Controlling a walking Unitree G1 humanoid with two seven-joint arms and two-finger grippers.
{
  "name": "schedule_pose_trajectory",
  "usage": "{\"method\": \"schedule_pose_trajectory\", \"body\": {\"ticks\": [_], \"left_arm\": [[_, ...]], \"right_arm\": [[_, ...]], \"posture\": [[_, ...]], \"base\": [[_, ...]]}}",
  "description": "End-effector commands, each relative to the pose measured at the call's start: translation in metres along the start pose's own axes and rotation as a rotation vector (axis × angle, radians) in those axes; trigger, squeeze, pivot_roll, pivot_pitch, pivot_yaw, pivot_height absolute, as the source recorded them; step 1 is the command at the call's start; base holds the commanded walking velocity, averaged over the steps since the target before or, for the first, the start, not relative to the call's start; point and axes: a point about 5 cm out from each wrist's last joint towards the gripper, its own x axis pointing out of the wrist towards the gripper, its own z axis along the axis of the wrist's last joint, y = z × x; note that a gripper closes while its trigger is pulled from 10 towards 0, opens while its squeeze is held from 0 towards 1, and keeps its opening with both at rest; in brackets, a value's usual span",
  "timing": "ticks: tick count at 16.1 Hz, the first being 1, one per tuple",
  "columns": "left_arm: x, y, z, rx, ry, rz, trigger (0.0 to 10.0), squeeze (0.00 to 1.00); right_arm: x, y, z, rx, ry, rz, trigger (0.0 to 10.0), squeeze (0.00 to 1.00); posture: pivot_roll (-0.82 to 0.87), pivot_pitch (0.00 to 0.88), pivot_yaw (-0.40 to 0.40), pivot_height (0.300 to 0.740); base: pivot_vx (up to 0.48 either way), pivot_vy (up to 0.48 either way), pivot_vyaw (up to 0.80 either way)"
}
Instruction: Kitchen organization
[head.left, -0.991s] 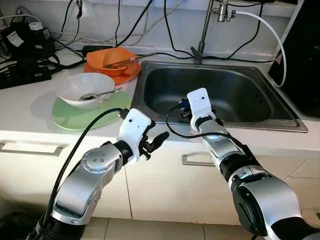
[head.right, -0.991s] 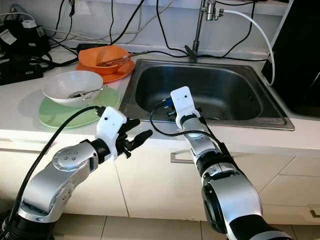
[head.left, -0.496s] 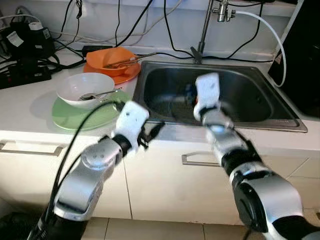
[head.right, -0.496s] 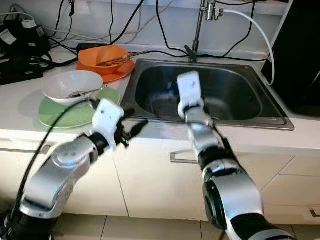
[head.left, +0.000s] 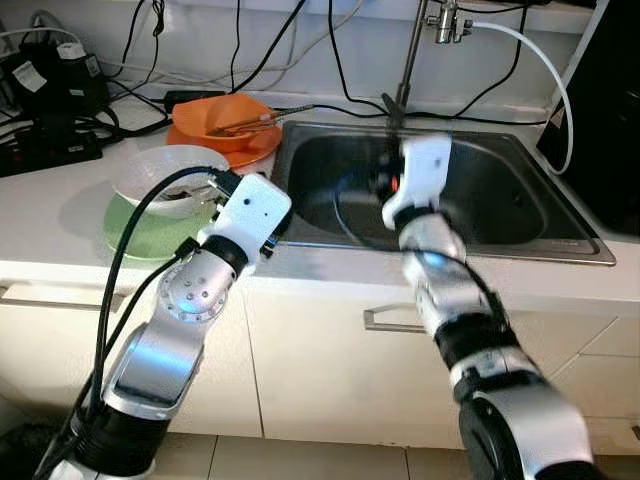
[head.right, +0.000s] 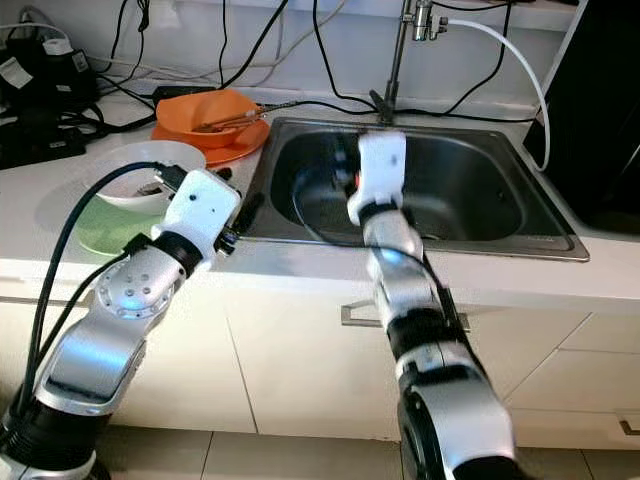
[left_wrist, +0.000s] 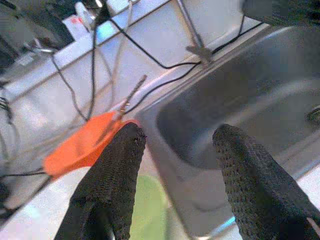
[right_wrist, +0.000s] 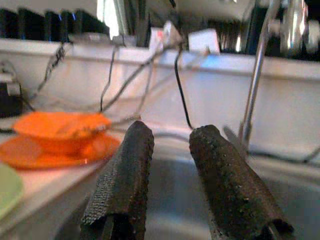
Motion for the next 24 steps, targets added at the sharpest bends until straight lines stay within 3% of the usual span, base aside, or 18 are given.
{"method": "schedule_pose_trajectory", "body": {"ticks": [1, 3, 10, 14, 19, 23, 24], "left_arm": [[0.003, -0.001, 0.0, 0.059, -0.004, 0.01, 10.0, 0.0], [0.001, 0.001, 0.0, 0.098, -0.024, 0.037, 10.0, 0.0], [-0.033, 0.013, -0.014, 0.439, -0.075, 0.128, 10.0, 0.0], [-0.049, 0.019, -0.021, 0.503, -0.096, 0.168, 10.0, 0.0], [-0.049, 0.032, -0.036, 0.586, -0.073, 0.161, 10.0, 0.0], [-0.047, 0.036, -0.039, 0.598, -0.08, 0.172, 10.0, 0.0], [-0.048, 0.035, -0.039, 0.598, -0.079, 0.173, 10.0, 0.0]], "right_arm": [[-0.001, -0.002, 0.002, 0.019, -0.006, -0.013, 10.0, 0.0], [-0.005, -0.002, 0.0, 0.023, 0.004, -0.015, 10.0, 0.0], [-0.012, -0.001, -0.009, 0.051, 0.056, -0.04, 10.0, 0.0], [-0.014, 0.001, -0.012, 0.06, 0.07, -0.045, 10.0, 0.0], [-0.015, 0.008, -0.011, 0.068, 0.07, -0.001, 10.0, 0.0], [-0.017, 0.004, -0.008, 0.206, 0.064, 0.111, 10.0, 0.0], [-0.019, 0.001, -0.008, 0.204, 0.069, 0.145, 10.0, 0.0]], "posture": [[0.16, 0.033, -0.023, 0.74], [0.15, 0.032, -0.022, 0.74], [0.17, 0.04, -0.015, 0.74], [0.18, 0.043, -0.014, 0.74], [0.18, 0.04, -0.016, 0.74], [0.17, 0.03, -0.016, 0.74], [0.17, 0.027, -0.018, 0.74]], "base": [[0.0, 0.0, 0.0], [0.0, 0.0, 0.0], [0.0, 0.0, 0.0], [0.0, 0.0, 0.0], [0.0, 0.0, 0.0], [0.0, 0.0, 0.0], [0.0, 0.0, 0.0]]}}
